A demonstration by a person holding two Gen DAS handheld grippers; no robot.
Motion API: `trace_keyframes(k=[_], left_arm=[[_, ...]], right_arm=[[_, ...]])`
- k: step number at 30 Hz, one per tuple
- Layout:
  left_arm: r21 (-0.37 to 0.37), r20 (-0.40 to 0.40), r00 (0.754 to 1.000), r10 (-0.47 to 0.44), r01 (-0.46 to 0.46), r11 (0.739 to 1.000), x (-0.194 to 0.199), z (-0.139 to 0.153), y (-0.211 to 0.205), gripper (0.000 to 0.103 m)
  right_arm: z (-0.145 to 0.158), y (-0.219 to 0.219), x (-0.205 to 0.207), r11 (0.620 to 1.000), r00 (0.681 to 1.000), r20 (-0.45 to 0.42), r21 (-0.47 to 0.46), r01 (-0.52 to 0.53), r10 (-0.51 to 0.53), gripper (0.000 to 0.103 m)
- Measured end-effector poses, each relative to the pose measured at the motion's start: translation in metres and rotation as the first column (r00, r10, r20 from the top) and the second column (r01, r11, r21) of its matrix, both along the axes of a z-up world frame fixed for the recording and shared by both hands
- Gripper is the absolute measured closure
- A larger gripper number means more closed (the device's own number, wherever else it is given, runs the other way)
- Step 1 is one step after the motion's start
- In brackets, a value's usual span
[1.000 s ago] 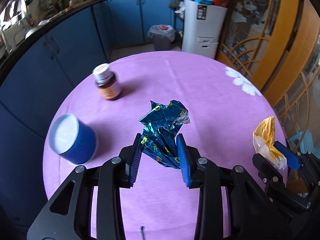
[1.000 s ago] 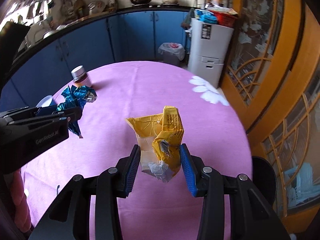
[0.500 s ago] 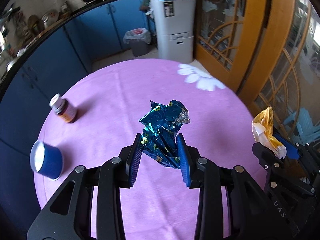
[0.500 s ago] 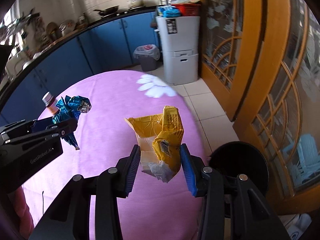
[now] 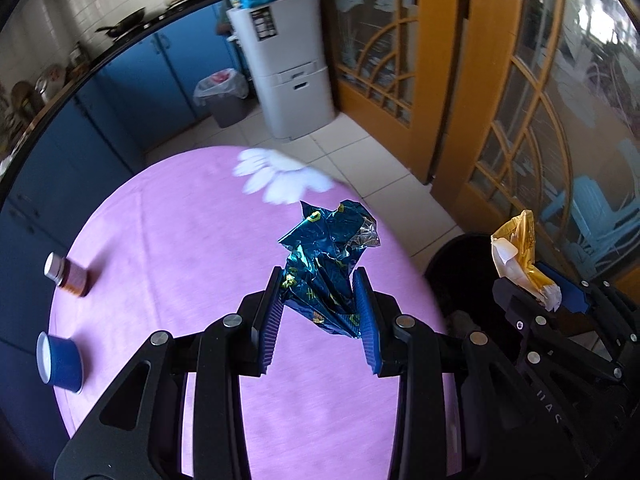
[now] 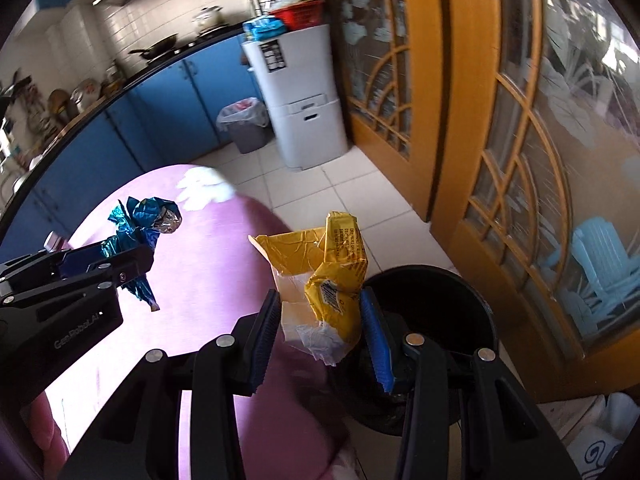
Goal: Collect trash
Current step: 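Carry the blue foil and yellow snack wrapper over the black bin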
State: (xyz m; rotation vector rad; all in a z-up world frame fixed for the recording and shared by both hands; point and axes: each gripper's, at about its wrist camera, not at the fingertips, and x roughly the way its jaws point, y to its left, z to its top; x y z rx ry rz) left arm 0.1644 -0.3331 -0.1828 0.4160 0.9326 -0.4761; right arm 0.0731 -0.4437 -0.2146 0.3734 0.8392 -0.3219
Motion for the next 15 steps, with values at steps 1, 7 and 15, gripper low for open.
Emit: trace_keyframes(k=[1, 7, 15], left_arm=[[0.004, 0.0, 1.0, -0.01, 0.01, 1.0, -0.001, -0.001, -0.006, 0.067], [0.025, -0.003, 0.998, -0.069, 0.069, 0.997, -0.008, -0.007, -0.046, 0.067], [0.052, -0.029, 0.991, -0.132, 0.134, 0.99, -0.016, -0.02, -0.09, 0.067]], right_arm=[[-0.002, -0.005, -0.003, 1.0, 1.0, 0.0, 0.004, 0.009, -0.009, 0.063], [-0.013, -0.036, -0.012, 0.998, 0.998, -0.013, 0.021, 0.067, -0.067, 0.063], [-0.032, -0.071, -0.021, 0.989, 0.99, -0.04, 0.051, 0.139, -0.137, 0.063]])
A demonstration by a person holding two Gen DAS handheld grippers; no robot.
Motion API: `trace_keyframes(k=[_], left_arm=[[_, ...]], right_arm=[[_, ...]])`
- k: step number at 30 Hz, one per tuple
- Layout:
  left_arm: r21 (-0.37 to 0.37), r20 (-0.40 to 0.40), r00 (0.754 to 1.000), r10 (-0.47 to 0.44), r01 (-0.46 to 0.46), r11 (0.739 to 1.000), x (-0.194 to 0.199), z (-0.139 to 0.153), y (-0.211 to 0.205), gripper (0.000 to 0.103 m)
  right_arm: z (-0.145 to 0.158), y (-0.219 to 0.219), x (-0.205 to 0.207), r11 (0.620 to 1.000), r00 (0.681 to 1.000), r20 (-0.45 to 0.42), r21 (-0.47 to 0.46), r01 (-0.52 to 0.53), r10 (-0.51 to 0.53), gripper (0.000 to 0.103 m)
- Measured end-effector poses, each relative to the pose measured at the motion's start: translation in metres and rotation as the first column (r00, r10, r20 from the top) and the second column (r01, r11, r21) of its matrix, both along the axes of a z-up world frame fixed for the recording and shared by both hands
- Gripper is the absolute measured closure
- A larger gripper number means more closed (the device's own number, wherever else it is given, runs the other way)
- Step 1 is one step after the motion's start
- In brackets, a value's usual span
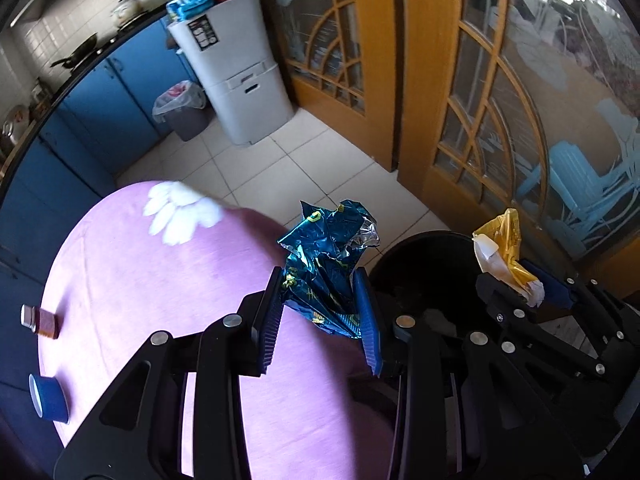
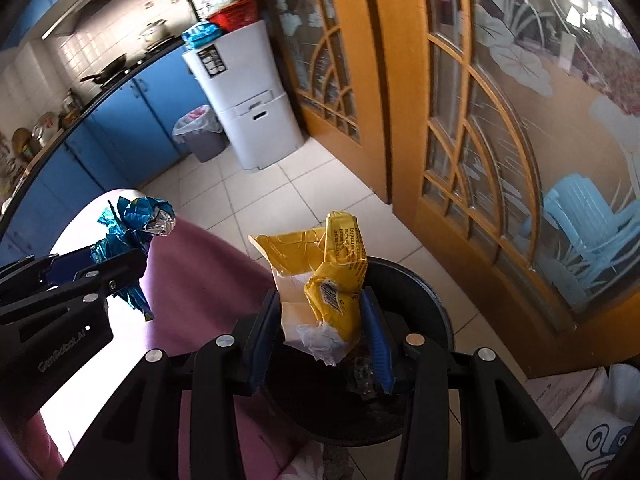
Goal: Collect trash
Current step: 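Carry the blue foil and yellow snack wrapper over the black bin, then open the left tool over the bin while the right tool releases the yellow wrapper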
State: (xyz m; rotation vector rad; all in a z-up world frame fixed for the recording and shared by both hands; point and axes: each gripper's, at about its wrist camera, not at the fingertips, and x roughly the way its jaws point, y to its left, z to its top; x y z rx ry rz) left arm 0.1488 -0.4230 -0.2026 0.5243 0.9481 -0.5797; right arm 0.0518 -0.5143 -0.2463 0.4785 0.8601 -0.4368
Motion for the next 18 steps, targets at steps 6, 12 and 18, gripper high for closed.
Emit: trace_keyframes(k=[6, 12, 18], left_arm=[[0.022, -0.024, 0.999, -0.027, 0.028, 0.999, -0.004, -0.012, -0.023, 0.065], [0.039, -0.057, 0.997, -0.047, 0.049, 0.998, -0.006, -0.022, -0.039, 0.052], [0.036, -0.023, 0.998, -0.058, 0.059, 0.998, -0.012, -0.021, -0.043, 0.021]], right_arm=[[-0.011, -0.016, -0.003, 0.999, 0.999, -0.025, 0.009, 0.034, -0.033, 0.062], [-0.021, -0.03, -0.008, 0.998, 0.997, -0.052, 0.018, 0.061, -0.06, 0.061], [-0.03, -0.036, -0.01, 0.997, 0.996, -0.074, 0.05, 0.057, -0.053, 0.047]])
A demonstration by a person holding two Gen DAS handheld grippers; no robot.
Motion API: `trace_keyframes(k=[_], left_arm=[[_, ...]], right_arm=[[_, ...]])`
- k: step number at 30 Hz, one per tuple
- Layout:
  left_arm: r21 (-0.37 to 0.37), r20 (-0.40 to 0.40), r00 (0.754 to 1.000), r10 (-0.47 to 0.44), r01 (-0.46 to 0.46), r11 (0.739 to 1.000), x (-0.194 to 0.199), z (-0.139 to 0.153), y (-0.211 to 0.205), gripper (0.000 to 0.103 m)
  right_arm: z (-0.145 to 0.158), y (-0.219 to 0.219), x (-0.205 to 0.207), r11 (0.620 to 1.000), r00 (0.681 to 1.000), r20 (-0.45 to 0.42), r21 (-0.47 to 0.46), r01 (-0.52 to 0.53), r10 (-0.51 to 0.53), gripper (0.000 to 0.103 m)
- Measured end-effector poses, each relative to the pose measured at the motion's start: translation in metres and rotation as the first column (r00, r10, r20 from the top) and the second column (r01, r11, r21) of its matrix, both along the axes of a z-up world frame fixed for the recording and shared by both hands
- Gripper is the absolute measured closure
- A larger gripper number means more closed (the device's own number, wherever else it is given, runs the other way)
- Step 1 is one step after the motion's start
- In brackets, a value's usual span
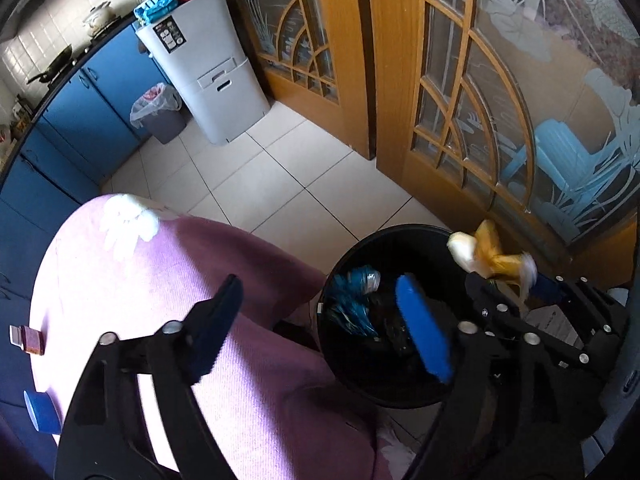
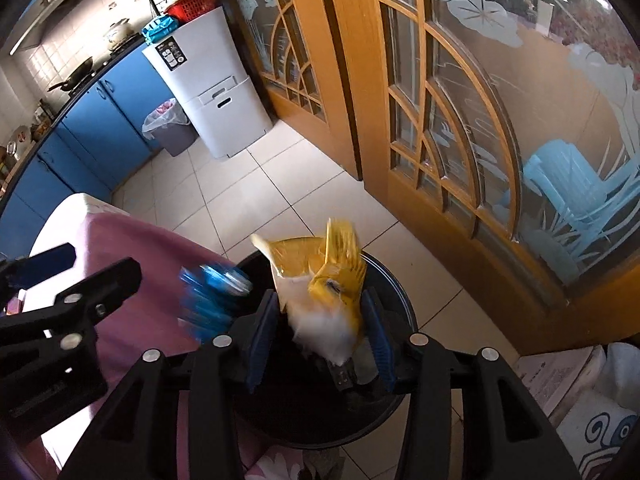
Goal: Collect trash
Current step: 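Open the left tool over the bin while the right tool releases the yellow wrapper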
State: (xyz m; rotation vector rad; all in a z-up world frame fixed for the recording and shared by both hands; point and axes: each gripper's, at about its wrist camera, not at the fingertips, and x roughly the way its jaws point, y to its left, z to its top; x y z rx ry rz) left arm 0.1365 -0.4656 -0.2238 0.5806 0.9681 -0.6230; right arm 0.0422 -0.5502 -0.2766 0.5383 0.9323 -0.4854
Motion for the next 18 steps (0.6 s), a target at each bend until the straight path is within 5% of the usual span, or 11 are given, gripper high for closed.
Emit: trace_keyframes(k=[1, 2, 11, 18], left_arm=[[0.001, 0.0, 1.0, 0.001, -0.001, 1.0, 0.0, 0.0, -0.001, 0.021], [0.002, -0.002, 1.0, 0.004, -0.004, 1.0, 0.0, -0.001, -0.001, 0.021], [-0.011, 0.0, 0.999, 0.043, -0.043, 0.999, 0.007, 0.008, 0.015, 0.021], [-0.067, 0.011, 0.988, 0.156, -0.155, 0.986, 0.031, 0.035, 0.073, 0.021]], right_arm=[[0.0, 0.0, 0.0, 1.0, 1.0, 0.004, 0.001, -0.001, 0.001, 0.024], [0.001, 0.0, -0.002, 1.0, 1.0, 0.014, -0.003, 0.003, -0.003, 0.022], [0.011, 0.003, -0.002, 1.0, 1.0, 0.02, -0.015, 0.022, -0.022, 0.022], [0.033, 0.032, 0.015, 0.999, 0.999, 0.045, -0.05, -0.021, 0.023, 0.022]])
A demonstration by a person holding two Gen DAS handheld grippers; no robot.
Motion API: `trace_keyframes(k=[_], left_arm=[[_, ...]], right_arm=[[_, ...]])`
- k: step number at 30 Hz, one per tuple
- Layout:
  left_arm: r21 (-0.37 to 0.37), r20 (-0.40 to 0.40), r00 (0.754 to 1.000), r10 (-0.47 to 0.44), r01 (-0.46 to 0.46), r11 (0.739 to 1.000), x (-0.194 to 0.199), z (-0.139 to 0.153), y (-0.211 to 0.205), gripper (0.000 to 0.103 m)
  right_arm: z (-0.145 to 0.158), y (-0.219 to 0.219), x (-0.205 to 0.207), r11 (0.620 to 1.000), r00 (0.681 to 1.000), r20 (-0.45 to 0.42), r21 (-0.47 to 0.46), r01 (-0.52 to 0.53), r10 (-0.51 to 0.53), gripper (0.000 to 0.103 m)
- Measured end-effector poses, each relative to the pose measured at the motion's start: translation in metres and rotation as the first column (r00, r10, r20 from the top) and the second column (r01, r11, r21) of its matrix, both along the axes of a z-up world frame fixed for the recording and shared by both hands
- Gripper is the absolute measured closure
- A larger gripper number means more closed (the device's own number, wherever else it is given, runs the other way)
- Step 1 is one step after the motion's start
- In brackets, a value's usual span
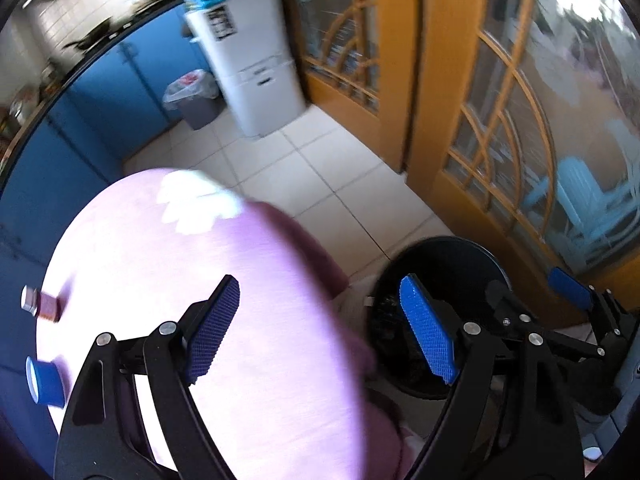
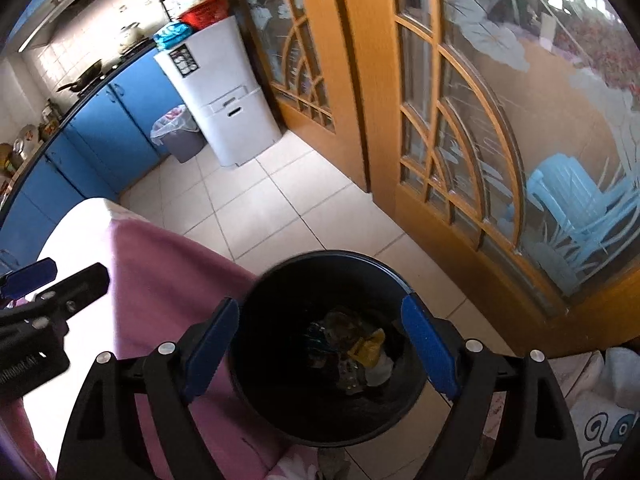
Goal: Collect trash
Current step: 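Move both tools back over the table, then grasp the blue-and-white cup with the left tool while the right tool grasps the medicine bottle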
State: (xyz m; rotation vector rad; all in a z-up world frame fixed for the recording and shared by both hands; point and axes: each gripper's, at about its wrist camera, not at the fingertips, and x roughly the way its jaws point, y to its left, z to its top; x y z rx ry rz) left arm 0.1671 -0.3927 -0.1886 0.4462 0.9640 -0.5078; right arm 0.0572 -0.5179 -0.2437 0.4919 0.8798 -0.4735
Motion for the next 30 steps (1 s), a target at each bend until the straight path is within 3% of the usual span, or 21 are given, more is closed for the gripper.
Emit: trace_keyframes(k=[4, 9, 14, 17, 18, 21, 24, 30], left_arm=[[-0.034, 0.031, 0.991, 0.128, -0.127, 0.991, 0.023, 0.017, 0.059, 0.021], [-0.05, 0.063, 0.937, 0.344, -0.341, 0.939, 0.054, 0.027, 0.155, 0.021], [-0.028, 0.061, 0.826, 0.56, -0.559, 0.828, 0.067, 0.021, 0.26, 0.021], [-0.022, 0.023, 0.732, 0.681, -0.681, 0.732, 0.066, 0.006, 0.323, 0.021], [-0.025, 0.006, 0.712, 0.703, -0.702, 0.711, 0.067, 0.001, 0.338, 0.021], [-0.016, -0.03, 0.677, 0.736, -0.736, 0.676, 0.066, -0.015, 0.371, 0.021], [-0.027, -0.063, 0.667, 0.743, -0.745, 0.667, 0.067, -0.027, 0.391, 0.021], [-0.052, -0.078, 0.644, 0.761, -0.765, 0.642, 0.084, -0.037, 0.424, 0.021]], right_arm=[[0.019, 0.039, 0.026, 0.996, 0.996, 0.02, -0.043, -0.084, 0.085, 0.022], [0.038, 0.11, 0.068, 0.969, 0.972, 0.031, -0.089, -0.23, 0.234, 0.022], [0.047, 0.191, 0.11, 0.914, 0.918, 0.031, -0.112, -0.391, 0.396, 0.022], [0.049, 0.239, 0.133, 0.868, 0.872, 0.029, -0.107, -0.484, 0.489, 0.022], [0.049, 0.254, 0.139, 0.851, 0.855, 0.026, -0.11, -0.513, 0.519, 0.022], [0.049, 0.303, 0.155, 0.79, 0.796, 0.017, -0.13, -0.599, 0.606, 0.022], [0.046, 0.342, 0.172, 0.736, 0.746, -0.004, -0.162, -0.657, 0.665, 0.022], [0.039, 0.386, 0.202, 0.668, 0.684, -0.034, -0.181, -0.722, 0.729, 0.022]])
